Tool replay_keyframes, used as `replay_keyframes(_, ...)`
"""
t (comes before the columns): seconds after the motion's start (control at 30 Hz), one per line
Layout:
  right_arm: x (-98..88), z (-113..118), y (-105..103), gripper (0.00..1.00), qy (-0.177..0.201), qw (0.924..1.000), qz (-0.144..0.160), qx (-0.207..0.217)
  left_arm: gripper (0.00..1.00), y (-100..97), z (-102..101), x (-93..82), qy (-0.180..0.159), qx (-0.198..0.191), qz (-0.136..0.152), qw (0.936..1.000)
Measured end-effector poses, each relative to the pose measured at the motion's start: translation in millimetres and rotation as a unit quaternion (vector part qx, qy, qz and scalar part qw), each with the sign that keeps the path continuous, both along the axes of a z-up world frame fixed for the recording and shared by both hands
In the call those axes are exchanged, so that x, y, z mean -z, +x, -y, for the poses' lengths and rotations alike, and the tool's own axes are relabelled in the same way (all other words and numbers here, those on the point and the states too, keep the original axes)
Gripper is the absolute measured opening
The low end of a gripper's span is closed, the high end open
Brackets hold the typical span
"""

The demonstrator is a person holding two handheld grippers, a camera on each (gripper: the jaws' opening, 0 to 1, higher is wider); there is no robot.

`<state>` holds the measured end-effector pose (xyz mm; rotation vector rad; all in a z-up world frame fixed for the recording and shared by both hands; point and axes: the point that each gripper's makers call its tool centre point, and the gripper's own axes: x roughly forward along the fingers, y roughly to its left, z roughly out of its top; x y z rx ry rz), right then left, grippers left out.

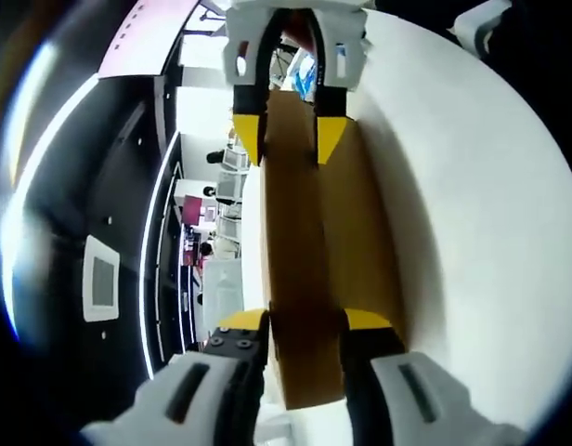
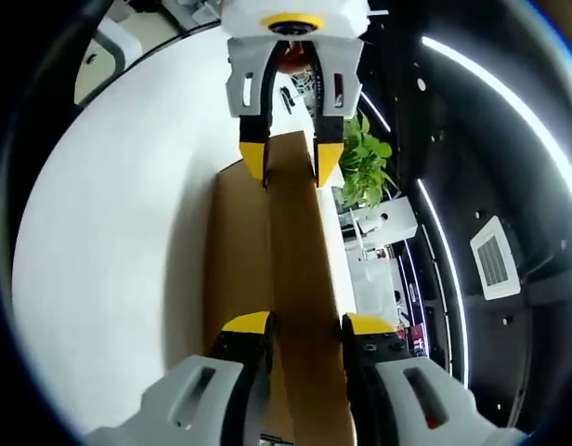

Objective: Operate the shoe box by opening the lid, removing the specified soft item, and placing it in the target area until the item is outside and the box remains undamaged.

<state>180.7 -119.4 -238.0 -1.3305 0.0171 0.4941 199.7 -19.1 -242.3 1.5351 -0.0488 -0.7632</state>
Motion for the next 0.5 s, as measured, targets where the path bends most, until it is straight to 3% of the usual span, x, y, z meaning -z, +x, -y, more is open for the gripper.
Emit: replay_keyframes(0.5, 15.2, 0.0, -1.3, 0.29, -0.01, 0.9999, -0.012, -0.002, 0.31, -2.9, 0.9, 13.1, -0.007, -0.004, 0.001, 1.0)
